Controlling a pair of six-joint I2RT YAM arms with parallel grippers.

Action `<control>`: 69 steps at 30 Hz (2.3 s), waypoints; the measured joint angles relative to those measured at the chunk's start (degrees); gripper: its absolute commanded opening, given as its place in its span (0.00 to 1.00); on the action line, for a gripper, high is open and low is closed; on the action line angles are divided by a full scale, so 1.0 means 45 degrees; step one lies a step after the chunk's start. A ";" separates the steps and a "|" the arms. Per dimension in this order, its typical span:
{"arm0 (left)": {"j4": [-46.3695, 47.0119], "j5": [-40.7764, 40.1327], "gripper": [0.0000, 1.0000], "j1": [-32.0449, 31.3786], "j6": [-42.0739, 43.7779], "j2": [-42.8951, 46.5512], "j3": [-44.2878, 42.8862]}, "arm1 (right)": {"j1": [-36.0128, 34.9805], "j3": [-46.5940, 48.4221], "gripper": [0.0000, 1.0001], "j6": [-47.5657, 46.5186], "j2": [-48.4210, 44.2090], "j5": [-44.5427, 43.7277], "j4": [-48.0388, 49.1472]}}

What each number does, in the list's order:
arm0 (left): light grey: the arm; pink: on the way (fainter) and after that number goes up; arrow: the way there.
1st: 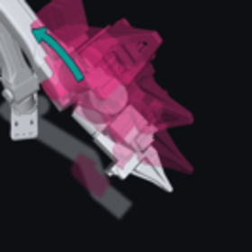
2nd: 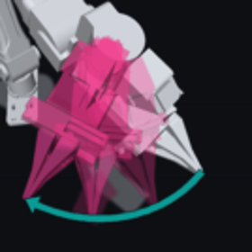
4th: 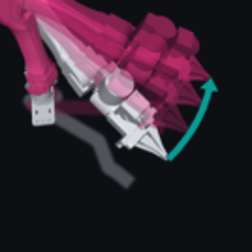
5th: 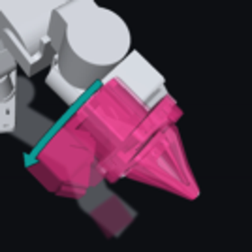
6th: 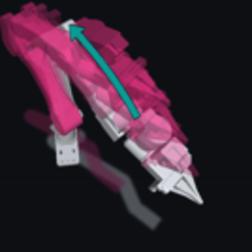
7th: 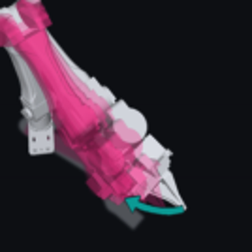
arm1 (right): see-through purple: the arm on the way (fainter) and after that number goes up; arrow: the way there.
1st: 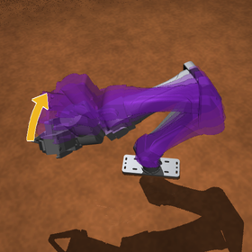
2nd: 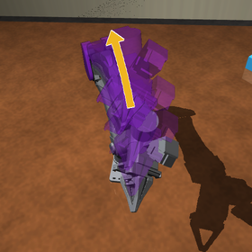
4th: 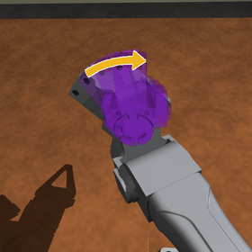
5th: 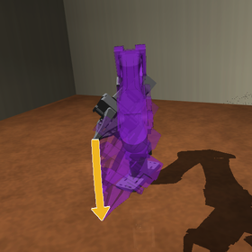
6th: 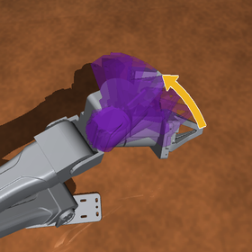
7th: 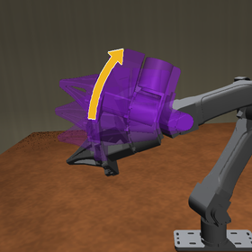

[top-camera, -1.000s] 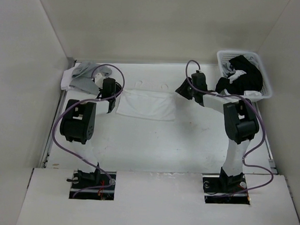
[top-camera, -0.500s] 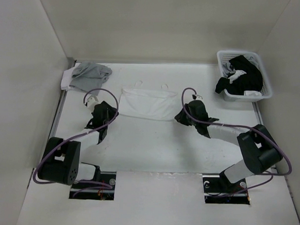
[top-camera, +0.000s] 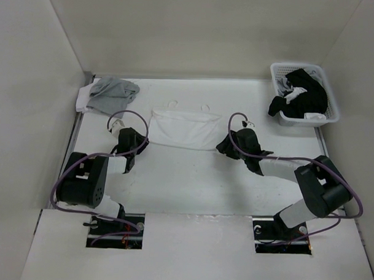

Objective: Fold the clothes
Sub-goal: Fold the tank top

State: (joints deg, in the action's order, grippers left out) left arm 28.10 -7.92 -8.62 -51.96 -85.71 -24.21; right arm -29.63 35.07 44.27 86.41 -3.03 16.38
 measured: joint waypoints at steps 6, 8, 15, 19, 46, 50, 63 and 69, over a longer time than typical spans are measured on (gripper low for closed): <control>0.1161 0.0039 0.13 0.0078 -0.0578 -0.1229 -0.0389 | 0.0000 0.0073 0.52 0.0374 0.0923 0.0121 0.0325; 0.1316 0.0058 0.10 0.0078 -0.0685 -0.1360 -0.0393 | 0.0000 0.0194 0.48 0.0515 0.1151 0.0272 0.0505; 0.1350 0.0092 0.06 0.0083 -0.0801 -0.1409 -0.0393 | 0.0083 0.0437 0.31 0.1044 0.1817 0.0840 0.0991; 0.1336 0.0092 0.04 0.0078 -0.0826 -0.1404 -0.0393 | 0.0170 0.0641 0.12 0.1243 0.2176 0.1146 0.1049; -0.9928 -0.1622 0.01 -0.3842 0.0495 1.4236 -0.3298 | -0.6970 0.0767 0.06 0.1496 -1.3469 -0.4653 -0.8990; -1.0020 -0.1821 0.02 -0.3900 0.0529 1.2672 -0.2346 | -0.5663 0.0554 0.05 0.1054 -1.0899 -0.4269 -0.8728; -0.4775 -0.0835 0.02 -0.1656 0.0549 -0.0160 -0.3978 | 0.2147 0.2059 0.05 -0.0175 0.0019 0.1355 -0.3206; -0.3497 -0.0335 0.02 -0.1248 0.0461 -0.2594 -0.6309 | 0.3060 0.4158 0.05 -0.0374 0.1860 0.2205 -0.2404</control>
State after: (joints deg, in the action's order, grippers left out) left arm 12.36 -9.43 -14.24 -49.89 -97.38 -52.60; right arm -15.86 53.78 42.59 94.78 6.90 5.56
